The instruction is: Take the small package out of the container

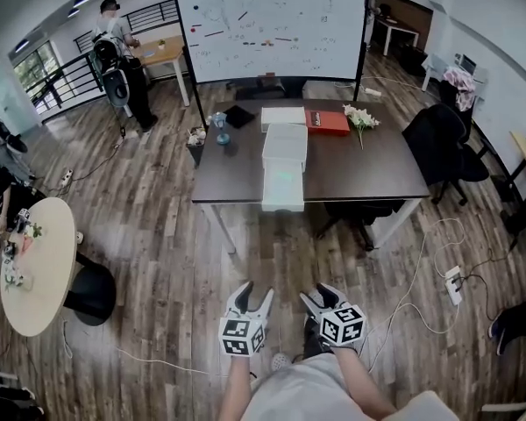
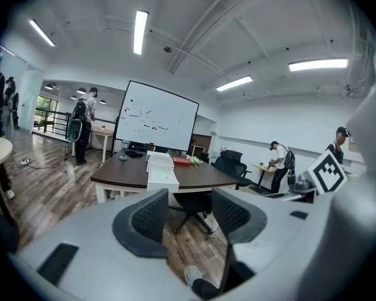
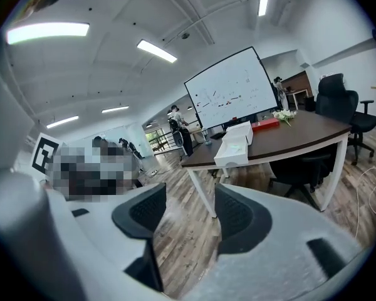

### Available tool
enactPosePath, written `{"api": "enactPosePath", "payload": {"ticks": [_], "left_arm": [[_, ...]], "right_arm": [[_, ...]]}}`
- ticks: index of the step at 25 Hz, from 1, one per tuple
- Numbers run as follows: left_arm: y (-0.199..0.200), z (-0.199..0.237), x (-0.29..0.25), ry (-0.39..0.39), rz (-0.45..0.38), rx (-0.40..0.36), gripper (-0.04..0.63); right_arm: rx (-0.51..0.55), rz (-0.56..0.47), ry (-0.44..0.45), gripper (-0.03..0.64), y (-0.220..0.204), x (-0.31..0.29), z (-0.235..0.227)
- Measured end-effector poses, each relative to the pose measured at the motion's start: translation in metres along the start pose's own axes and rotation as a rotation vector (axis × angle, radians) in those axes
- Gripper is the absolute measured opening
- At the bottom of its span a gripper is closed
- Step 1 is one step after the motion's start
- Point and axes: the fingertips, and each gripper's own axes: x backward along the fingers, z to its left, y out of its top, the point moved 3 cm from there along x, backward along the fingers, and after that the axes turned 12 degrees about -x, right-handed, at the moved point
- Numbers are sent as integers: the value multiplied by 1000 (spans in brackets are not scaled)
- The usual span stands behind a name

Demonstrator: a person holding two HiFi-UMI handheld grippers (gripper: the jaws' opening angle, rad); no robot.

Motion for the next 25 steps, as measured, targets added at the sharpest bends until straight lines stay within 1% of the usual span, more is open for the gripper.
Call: {"api": "enactPosePath", "payload": {"ticks": [3, 6, 10, 14, 21, 25], "left_arm": [[4, 5, -17, 2, 13, -9, 213], [8, 15, -38, 12, 30, -13, 218], [19, 30, -74, 39, 43, -13, 218], [35, 38, -113, 46, 55, -25, 219], [53, 51, -179, 67, 90, -34, 221], [64, 50, -221, 50, 124, -57, 221]], "right_arm": [[-11, 15, 22, 253, 6, -17, -6], [-20, 13, 47, 258, 21, -35, -13], [-28, 8, 81, 273, 51, -66, -30], [-26, 11, 114, 291, 85, -94, -46], [-43, 20, 130, 295, 132, -126, -92], [-65, 13, 130, 293, 159, -137, -124]]}}
